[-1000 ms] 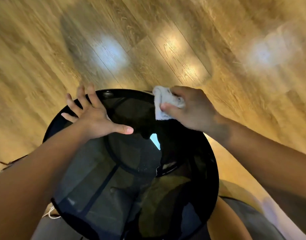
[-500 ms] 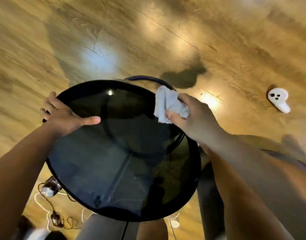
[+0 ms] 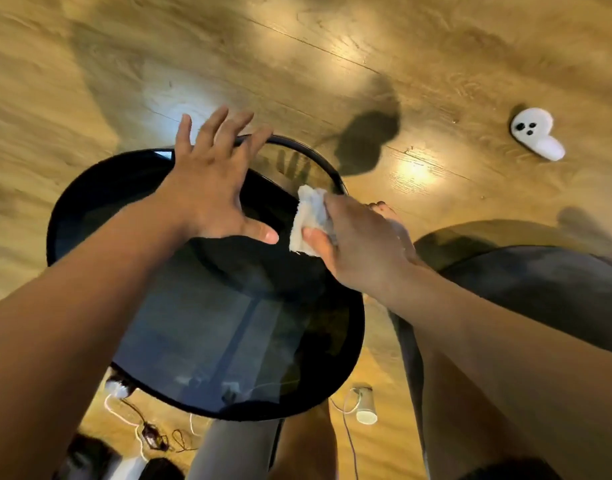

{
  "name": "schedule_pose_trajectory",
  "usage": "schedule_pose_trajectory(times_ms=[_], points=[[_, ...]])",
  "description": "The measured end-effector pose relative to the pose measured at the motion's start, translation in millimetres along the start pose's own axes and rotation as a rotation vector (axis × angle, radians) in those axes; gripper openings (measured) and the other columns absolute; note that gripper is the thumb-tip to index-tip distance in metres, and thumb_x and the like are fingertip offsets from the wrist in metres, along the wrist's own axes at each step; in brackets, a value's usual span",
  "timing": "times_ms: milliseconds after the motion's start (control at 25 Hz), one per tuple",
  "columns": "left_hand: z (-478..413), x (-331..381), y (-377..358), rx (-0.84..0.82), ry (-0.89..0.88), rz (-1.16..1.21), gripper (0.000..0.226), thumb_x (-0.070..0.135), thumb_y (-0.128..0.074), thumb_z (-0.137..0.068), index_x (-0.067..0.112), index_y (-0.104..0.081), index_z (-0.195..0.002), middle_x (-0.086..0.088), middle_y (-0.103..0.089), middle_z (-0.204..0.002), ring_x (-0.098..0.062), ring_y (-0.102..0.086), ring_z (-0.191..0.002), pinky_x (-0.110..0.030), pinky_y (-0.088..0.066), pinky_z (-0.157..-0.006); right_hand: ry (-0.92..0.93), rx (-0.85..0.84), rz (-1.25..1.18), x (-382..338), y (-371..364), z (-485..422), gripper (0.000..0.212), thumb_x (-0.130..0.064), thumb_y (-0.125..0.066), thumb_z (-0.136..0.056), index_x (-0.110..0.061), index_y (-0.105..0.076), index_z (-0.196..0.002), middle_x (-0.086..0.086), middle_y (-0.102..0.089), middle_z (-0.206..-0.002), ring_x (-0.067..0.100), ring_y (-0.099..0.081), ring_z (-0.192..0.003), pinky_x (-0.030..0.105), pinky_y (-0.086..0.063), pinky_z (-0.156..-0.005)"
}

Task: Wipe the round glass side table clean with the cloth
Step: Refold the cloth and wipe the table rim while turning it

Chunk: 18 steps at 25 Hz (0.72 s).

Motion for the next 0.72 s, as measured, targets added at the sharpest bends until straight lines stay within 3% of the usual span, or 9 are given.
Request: schedule_pose_trajectory(times_ms=[120,240,360,440,560,600,720], points=[[2.1,-5.4,-0.8,0.033,-0.006,0.041,0.14,0.099,-0.044,-0.033,0.03,-0.02,-0.152,-0.002,-0.016,-0.164,-0.027,-0.007,-0.152,-0.059,-0.002,-0.12,0.161,-0.025,-0.041,-34.3,13.5,-53.2,0.047,-0.046,-0.044,-0.096,-0.017,-0.046,-0.133,0.008,-0.06,-0.123,0.029,-0.059,-0.109,0.033,-0.042,-0.077],[-5.4,-5.3,1.4,0.013,0.003,0.024,0.143,0.104,-0.039,-0.034,0.025,-0.024,-0.152,-0.003,-0.019,-0.163,-0.026,-0.013,-0.151,-0.056,-0.009,-0.12,0.215,0.02,-0.189,-39.3,8.5,-76.9,0.048,-0.052,-0.05,-0.089,-0.017,-0.057,-0.121,0.001,-0.065,-0.105,0.022,-0.06,-0.096,0.031,-0.045,-0.075],[-0.8,-2.3,1.1,0.025,0.026,0.001,0.135,0.096,-0.05,-0.037,0.032,-0.017,-0.151,-0.003,-0.008,-0.165,-0.037,-0.01,-0.149,-0.058,-0.009,-0.119,-0.013,0.2,-0.487,5.2,-21.0,-21.9,0.051,-0.055,-0.054,-0.087,-0.02,-0.06,-0.124,0.0,-0.068,-0.113,0.019,-0.063,-0.1,0.029,-0.048,-0.08],[-0.9,-0.5,-1.1,0.04,0.027,-0.03,0.13,0.094,-0.058,-0.041,0.035,-0.017,-0.15,-0.003,-0.004,-0.165,-0.042,-0.009,-0.148,-0.06,-0.009,-0.118,-0.211,0.284,-0.66,32.4,-62.1,47.3,0.043,-0.052,-0.051,-0.091,-0.021,-0.059,-0.121,-0.006,-0.064,-0.107,0.011,-0.061,-0.098,0.021,-0.046,-0.076],[0.3,-0.1,1.0,0.082,0.042,-0.071,0.124,0.092,-0.059,-0.043,0.035,-0.026,-0.148,-0.004,-0.014,-0.163,-0.043,-0.015,-0.147,-0.06,-0.009,-0.117,-0.469,0.291,-0.805,41.0,-135.8,146.3,0.041,-0.052,-0.045,-0.092,-0.022,-0.054,-0.119,-0.005,-0.063,-0.108,0.013,-0.061,-0.1,0.011,-0.041,-0.072],[-0.4,1.1,1.3,0.093,0.043,-0.088,0.123,0.091,-0.057,-0.042,0.035,-0.028,-0.147,-0.005,-0.018,-0.162,-0.043,-0.017,-0.146,-0.061,-0.01,-0.117,-0.512,0.286,-0.79,42.0,-150.8,160.1,0.042,-0.052,-0.044,-0.092,-0.022,-0.054,-0.12,-0.002,-0.064,-0.109,0.014,-0.061,-0.1,0.012,-0.043,-0.072],[-3.0,2.8,-0.3,0.121,0.022,-0.114,0.117,0.087,-0.056,-0.046,0.032,-0.03,-0.146,-0.009,-0.025,-0.159,-0.047,-0.021,-0.143,-0.064,-0.015,-0.115,-0.469,0.372,-0.607,46.2,-125.3,127.6,0.045,-0.054,-0.039,-0.094,-0.021,-0.055,-0.12,0.001,-0.065,-0.109,0.018,-0.061,-0.098,0.034,-0.052,-0.082]])
Point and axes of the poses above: each hand's wrist, its own z-axis away from the middle knuckle, its own y-axis out of the back of the hand, x = y × z, the point moved 5 cm from there along -z, towards the middle knuckle
